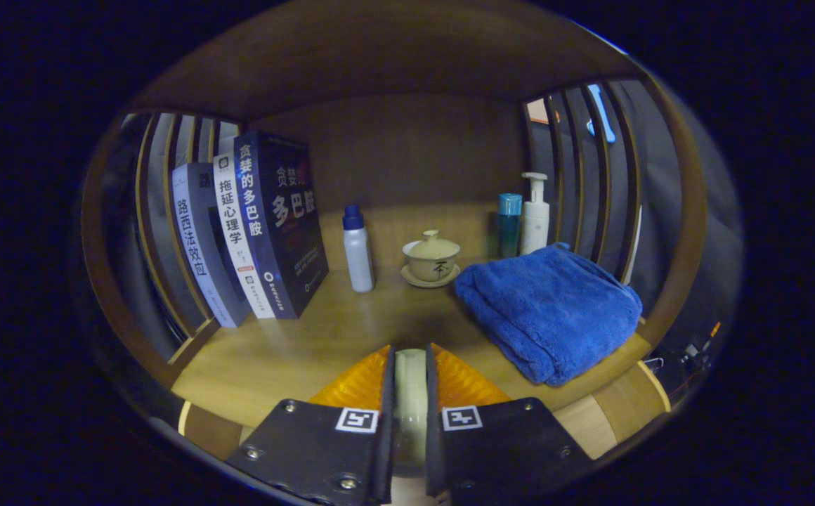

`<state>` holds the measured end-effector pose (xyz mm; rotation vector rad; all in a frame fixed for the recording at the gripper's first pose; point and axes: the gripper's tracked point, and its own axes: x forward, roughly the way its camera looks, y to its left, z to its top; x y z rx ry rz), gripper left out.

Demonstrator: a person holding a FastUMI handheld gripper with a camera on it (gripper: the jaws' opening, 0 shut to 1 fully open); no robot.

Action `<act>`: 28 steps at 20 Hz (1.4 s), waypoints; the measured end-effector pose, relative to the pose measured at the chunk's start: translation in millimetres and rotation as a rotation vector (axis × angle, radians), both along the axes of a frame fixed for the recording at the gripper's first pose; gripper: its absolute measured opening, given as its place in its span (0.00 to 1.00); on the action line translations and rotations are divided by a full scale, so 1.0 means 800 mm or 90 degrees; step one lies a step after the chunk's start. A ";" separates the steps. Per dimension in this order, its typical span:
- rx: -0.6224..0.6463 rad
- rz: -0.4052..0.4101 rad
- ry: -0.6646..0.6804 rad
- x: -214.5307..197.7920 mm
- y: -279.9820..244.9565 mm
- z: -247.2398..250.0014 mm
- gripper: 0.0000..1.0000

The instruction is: Pull open the drawer, take out the items inside it, and place them on the countertop above the cabinet.

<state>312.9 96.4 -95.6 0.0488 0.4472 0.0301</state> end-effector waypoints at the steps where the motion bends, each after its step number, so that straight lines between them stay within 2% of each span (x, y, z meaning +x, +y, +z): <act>1: -0.002 0.001 -0.009 0.004 -0.001 0.000 0.19; 11: -0.037 0.025 -0.140 0.025 0.000 0.010 0.19; 18: -0.033 0.024 -0.151 0.032 -0.003 0.009 0.19; 20: -0.031 0.027 -0.117 0.031 -0.003 -0.010 0.31; 25: -0.015 0.055 -0.152 0.031 0.013 0.007 0.39; 28: -0.010 0.066 -0.167 0.028 0.017 0.016 0.60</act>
